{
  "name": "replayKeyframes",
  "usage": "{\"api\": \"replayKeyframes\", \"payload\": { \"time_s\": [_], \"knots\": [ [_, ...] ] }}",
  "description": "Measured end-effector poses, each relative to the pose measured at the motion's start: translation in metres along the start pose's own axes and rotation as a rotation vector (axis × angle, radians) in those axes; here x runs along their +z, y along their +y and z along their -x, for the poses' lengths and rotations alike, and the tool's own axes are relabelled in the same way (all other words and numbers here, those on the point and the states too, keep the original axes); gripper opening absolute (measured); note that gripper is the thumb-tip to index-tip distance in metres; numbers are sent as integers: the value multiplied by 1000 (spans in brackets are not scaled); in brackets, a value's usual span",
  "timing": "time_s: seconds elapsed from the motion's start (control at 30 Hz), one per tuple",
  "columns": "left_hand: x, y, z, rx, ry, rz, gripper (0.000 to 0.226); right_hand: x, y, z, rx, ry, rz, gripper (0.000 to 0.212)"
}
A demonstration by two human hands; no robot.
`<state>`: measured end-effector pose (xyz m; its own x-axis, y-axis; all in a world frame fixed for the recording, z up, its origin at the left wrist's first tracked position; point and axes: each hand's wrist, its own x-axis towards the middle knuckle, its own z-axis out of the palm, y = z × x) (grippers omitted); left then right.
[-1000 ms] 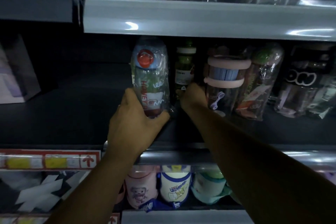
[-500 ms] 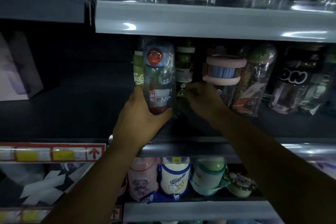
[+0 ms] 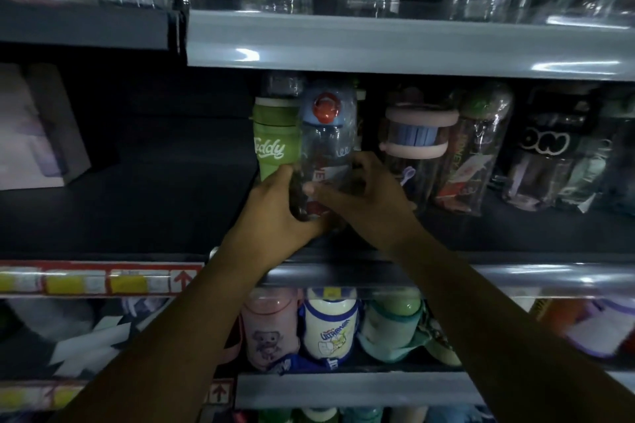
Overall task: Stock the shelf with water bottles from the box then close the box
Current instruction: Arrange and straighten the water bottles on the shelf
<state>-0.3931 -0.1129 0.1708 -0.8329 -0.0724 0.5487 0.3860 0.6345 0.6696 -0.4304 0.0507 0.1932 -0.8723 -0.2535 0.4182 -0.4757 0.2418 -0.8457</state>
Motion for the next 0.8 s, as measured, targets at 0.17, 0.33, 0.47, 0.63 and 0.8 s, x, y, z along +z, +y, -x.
{"api": "replayKeyframes", "payload": {
  "time_s": [0.17, 0.33, 0.47, 0.63, 0.8],
  "knots": [
    [0, -1, 0, -5, -55, 56, 50, -5, 11, -6, -77, 106, 177, 57],
    [-4, -9, -1, -61, 258, 89, 10, -12, 21, -23, -43, 137, 234, 53],
    [-1, -16, -6, -176, 481, -103, 42, -5, 25, -37, -46, 143, 302, 61],
    [0, -32, -24, -385, 302, -121, 82, -5, 32, -48, -27, 140, 343, 42],
    [1, -36, -26, -345, 274, -166, 50, -5, 36, -53, -44, 139, 345, 42]
  ]
}}
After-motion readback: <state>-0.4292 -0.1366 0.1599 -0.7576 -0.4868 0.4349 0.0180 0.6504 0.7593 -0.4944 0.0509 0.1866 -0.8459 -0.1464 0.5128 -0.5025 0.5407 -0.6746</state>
